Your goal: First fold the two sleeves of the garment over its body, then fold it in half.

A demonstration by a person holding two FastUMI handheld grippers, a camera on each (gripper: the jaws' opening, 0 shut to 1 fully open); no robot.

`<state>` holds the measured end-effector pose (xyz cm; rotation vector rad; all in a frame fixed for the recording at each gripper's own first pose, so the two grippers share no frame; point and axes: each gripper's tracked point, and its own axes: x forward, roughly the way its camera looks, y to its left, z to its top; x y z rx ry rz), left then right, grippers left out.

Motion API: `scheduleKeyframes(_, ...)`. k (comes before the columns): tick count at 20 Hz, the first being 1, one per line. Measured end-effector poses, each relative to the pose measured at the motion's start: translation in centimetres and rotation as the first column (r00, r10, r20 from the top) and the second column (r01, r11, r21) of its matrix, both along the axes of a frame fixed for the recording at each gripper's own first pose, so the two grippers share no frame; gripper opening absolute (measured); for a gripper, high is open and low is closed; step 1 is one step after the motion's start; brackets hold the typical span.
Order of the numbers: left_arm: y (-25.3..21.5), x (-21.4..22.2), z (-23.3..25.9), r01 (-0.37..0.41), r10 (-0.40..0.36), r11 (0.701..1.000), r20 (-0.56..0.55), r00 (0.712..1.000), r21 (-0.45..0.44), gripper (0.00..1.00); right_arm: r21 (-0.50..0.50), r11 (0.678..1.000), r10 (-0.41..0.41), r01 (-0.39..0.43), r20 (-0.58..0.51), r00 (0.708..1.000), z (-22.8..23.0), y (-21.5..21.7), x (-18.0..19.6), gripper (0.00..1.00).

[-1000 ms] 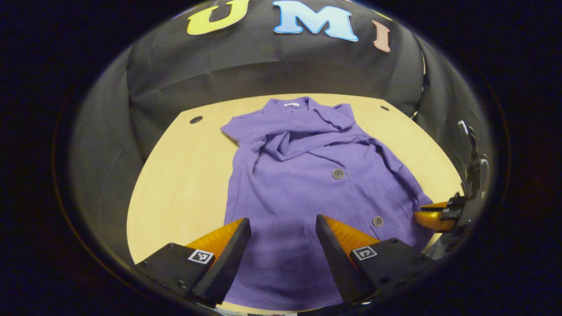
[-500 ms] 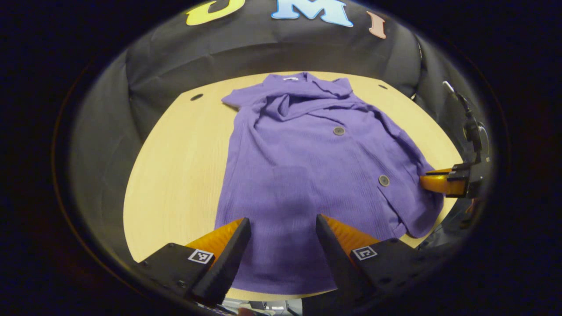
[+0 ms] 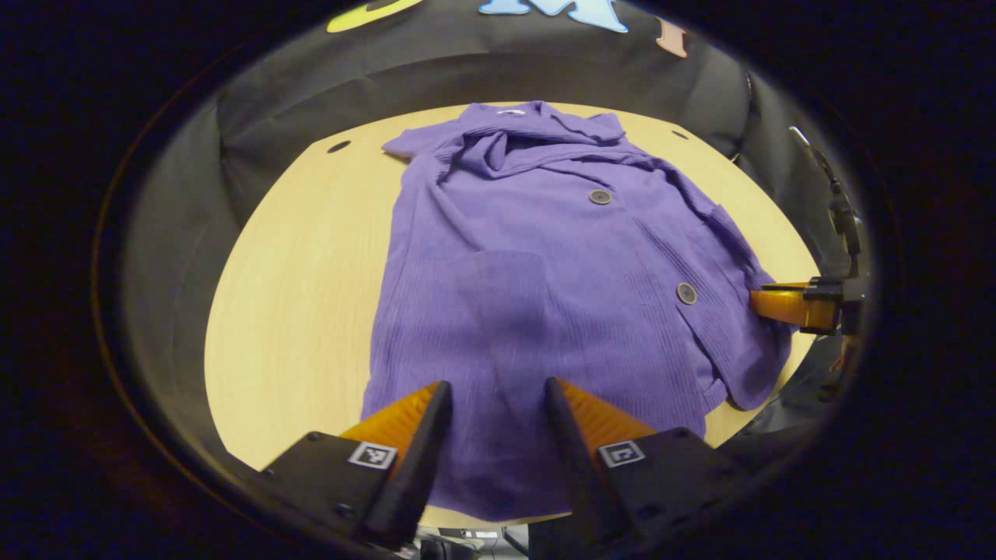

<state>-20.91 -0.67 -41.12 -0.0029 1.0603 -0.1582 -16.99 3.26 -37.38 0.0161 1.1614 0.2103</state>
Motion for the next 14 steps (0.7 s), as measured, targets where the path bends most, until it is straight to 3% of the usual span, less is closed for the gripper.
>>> scheduleKeyframes(2, -0.6, 0.6, 0.1, 0.014, -0.013, 1.0, 0.014, 1.0, -0.015, 0.56, 0.003, 1.0, 0.0, 0.0, -0.003, 1.0, 0.0, 0.0, 0.0, 0.16)
scheduleKeyframes(5, -0.6, 1.1, 0.1, -0.041, 0.042, 0.997, 0.019, 0.999, -0.058, 0.18, 0.009, 1.0, -0.005, 0.005, -0.006, 1.0, 0.0, 0.0, 0.1, 0.16)
scheduleKeyframes(7, -0.5, 1.1, 0.3, -0.072, 0.075, 0.994, 0.027, 0.997, -0.084, 0.18, 0.009, 1.0, -0.006, 0.006, -0.007, 1.0, 0.0, 0.0, 0.0, 0.16)
scheduleKeyframes(8, -0.5, 1.0, 0.4, -0.072, 0.075, 0.994, 0.024, 0.997, -0.087, 0.07, 0.009, 1.0, -0.004, 0.004, -0.008, 1.0, 0.0, 0.0, 0.0, 0.16)
scheduleKeyframes(11, -0.7, 1.0, 0.4, -0.043, 0.044, 0.997, 0.019, 0.999, -0.071, 0.06, 0.031, 0.999, -0.018, 0.018, 0.002, 1.0, 0.3, 0.2, 0.6, 0.17)
scheduleKeyframes(13, -0.7, 1.3, 0.4, -0.046, 0.047, 0.996, 0.015, 0.999, -0.073, 0.07, 0.04, 0.999, -0.005, 0.005, -0.002, 1.0, 0.3, 0.1, 0.4, 0.02)
scheduleKeyframes(14, -0.7, 1.4, 0.3, -0.059, 0.06, 0.995, 0.007, 0.998, -0.081, 0.07, 0.048, 0.999, -0.014, 0.014, -0.004, 1.0, 0.4, 0.1, 0.6, 0.02)
